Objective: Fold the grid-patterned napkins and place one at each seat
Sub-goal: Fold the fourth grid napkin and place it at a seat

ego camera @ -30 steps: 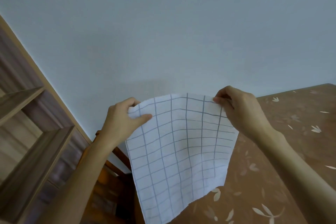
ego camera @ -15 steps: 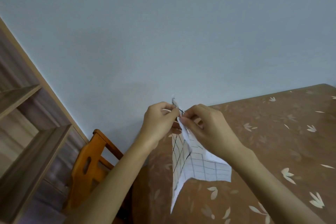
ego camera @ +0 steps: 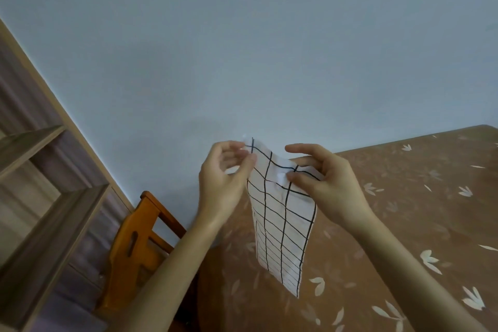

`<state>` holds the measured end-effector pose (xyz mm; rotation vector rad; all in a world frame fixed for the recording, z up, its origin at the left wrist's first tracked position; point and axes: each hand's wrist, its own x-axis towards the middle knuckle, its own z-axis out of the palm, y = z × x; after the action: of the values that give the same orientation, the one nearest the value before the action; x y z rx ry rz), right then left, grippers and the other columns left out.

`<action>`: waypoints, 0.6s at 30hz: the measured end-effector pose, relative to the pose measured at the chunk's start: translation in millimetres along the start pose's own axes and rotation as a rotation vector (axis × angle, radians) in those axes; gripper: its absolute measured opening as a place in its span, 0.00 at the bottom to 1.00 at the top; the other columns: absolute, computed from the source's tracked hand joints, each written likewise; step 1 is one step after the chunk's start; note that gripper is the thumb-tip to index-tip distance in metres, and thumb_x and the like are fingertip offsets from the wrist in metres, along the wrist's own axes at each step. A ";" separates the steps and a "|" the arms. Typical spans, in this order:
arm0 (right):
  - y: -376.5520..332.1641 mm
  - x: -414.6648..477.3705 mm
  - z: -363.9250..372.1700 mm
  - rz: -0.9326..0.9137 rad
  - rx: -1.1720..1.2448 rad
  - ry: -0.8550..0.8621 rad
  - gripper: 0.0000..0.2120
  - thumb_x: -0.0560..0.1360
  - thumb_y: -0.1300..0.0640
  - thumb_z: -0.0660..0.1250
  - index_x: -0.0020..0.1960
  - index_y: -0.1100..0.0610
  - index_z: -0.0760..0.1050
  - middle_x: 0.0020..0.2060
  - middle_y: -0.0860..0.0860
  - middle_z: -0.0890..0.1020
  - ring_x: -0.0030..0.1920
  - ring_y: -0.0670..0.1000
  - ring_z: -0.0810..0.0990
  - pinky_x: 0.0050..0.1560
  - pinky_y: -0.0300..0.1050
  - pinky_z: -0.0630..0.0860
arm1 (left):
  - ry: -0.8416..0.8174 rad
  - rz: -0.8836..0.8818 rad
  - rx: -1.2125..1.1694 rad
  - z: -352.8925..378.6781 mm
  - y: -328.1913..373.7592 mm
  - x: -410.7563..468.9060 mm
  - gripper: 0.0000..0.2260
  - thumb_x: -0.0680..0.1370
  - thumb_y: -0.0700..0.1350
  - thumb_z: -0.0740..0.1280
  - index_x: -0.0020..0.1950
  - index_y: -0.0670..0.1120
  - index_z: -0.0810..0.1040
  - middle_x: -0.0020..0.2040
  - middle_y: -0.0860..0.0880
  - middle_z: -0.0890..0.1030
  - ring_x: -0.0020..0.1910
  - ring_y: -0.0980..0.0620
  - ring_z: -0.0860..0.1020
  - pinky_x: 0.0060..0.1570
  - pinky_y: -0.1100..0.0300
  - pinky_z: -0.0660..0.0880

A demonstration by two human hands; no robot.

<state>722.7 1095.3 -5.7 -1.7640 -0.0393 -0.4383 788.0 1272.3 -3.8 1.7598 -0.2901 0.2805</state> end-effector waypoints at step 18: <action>26.2 13.5 -37.5 0.198 0.147 -0.179 0.12 0.74 0.51 0.72 0.54 0.56 0.84 0.50 0.52 0.88 0.53 0.55 0.86 0.59 0.53 0.80 | -0.210 -0.146 -0.221 -22.9 -20.3 15.2 0.06 0.75 0.41 0.72 0.52 0.46 0.83 0.51 0.48 0.87 0.53 0.48 0.85 0.52 0.55 0.81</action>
<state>731.9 1050.6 -19.5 -1.6388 -0.0231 -0.1297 808.5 1298.2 -12.6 1.5829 -0.3289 -0.0419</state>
